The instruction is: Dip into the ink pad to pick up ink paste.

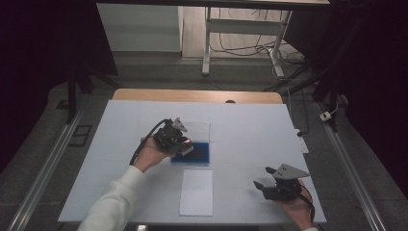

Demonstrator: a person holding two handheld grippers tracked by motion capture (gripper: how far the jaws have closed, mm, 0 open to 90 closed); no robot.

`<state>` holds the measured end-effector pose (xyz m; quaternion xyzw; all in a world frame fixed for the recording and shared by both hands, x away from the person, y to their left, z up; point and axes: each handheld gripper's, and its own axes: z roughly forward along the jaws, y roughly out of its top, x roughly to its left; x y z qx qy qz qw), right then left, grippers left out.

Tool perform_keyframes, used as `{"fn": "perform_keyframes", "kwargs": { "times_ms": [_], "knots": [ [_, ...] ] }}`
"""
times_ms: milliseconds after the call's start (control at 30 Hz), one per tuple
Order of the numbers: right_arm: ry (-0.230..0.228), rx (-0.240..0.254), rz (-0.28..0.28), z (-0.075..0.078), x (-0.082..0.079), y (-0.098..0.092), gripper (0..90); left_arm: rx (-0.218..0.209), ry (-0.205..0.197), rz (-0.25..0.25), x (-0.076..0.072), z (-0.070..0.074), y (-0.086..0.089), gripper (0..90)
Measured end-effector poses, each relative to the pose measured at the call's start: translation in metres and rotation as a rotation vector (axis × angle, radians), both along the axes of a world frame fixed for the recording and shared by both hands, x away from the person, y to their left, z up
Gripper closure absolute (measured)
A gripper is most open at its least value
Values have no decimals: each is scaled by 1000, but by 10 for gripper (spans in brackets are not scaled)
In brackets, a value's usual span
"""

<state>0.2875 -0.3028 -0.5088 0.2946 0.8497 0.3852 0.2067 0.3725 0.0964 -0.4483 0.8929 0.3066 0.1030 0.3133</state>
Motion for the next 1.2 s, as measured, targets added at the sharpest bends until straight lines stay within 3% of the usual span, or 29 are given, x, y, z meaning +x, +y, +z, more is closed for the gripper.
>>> {"fn": "perform_keyframes", "kwargs": {
  "times_ms": [733,933,1200],
  "knots": [
    [7,0,-1,-2,1,-4,291,84,49,-5,12,-25,-18,703],
    [9,0,-3,-3,1,-4,290,58,60,2,13,-27,-15,704],
    [12,-3,1,-2,1,-2,291,89,59,4,12,-29,-19,707]
  ]
}}
